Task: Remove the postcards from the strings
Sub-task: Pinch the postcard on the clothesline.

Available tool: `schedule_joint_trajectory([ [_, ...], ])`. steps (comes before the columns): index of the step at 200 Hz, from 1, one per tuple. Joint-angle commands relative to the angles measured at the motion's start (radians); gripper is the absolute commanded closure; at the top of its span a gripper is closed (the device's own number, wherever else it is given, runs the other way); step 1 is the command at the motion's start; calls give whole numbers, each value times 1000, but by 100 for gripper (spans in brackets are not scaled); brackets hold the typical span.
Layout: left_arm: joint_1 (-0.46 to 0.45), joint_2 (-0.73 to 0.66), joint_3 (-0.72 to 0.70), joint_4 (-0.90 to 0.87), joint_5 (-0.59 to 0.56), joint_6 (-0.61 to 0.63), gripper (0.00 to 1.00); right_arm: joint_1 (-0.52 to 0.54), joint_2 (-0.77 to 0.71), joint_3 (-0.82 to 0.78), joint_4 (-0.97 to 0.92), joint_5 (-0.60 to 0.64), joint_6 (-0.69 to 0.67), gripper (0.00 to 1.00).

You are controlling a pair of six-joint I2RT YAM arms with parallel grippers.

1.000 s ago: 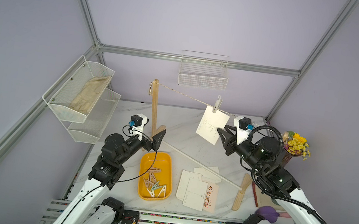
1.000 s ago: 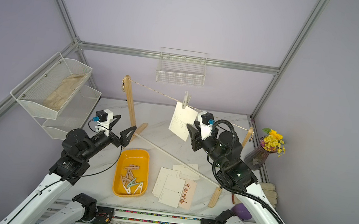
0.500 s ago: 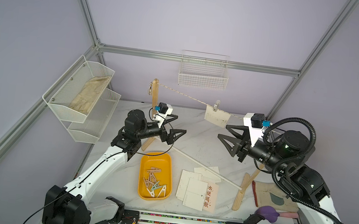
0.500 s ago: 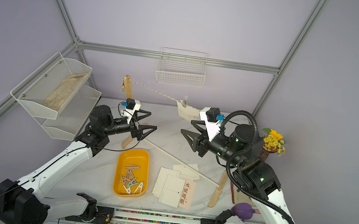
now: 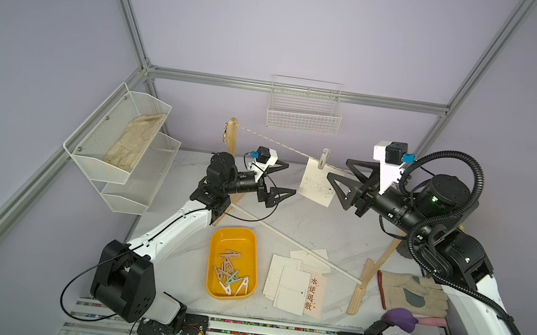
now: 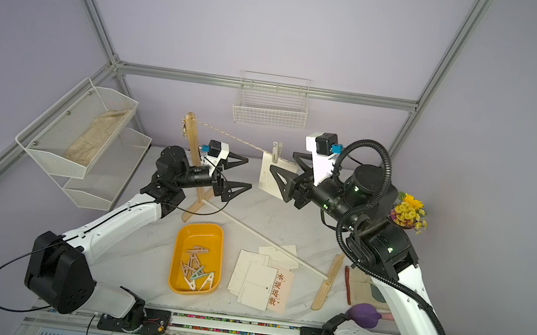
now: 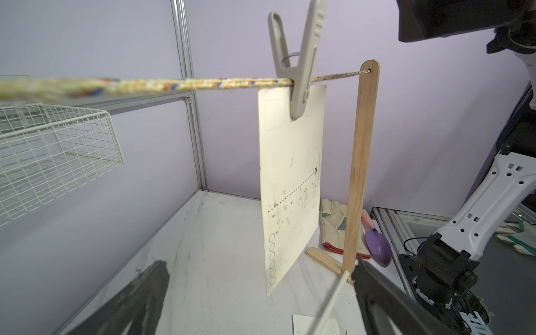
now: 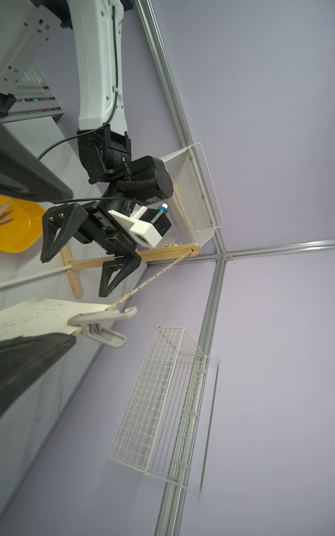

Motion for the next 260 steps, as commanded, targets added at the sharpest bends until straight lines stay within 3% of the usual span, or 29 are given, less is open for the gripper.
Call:
schedule_joint_trajectory([
  [1, -19, 48, 117, 111, 66, -58, 4, -2, 5, 7, 74, 143, 11, 25],
  [33, -50, 115, 182, 124, 138, -104, 10, -3, 21, 21, 100, 133, 20, 22],
  [86, -73, 156, 199, 165, 137, -152, 25, -3, 78, 61, 86, 75, 12, 19],
  [160, -83, 176, 207, 187, 128, -193, 83, -5, 106, 48, 63, 34, -28, 17],
  [218, -82, 182, 221, 148, 115, -199, 100, -41, 126, 31, 62, 64, -45, 13],
  [260, -83, 190, 244, 99, 128, -194, 100, -124, 165, 29, 70, -35, -16, 11],
])
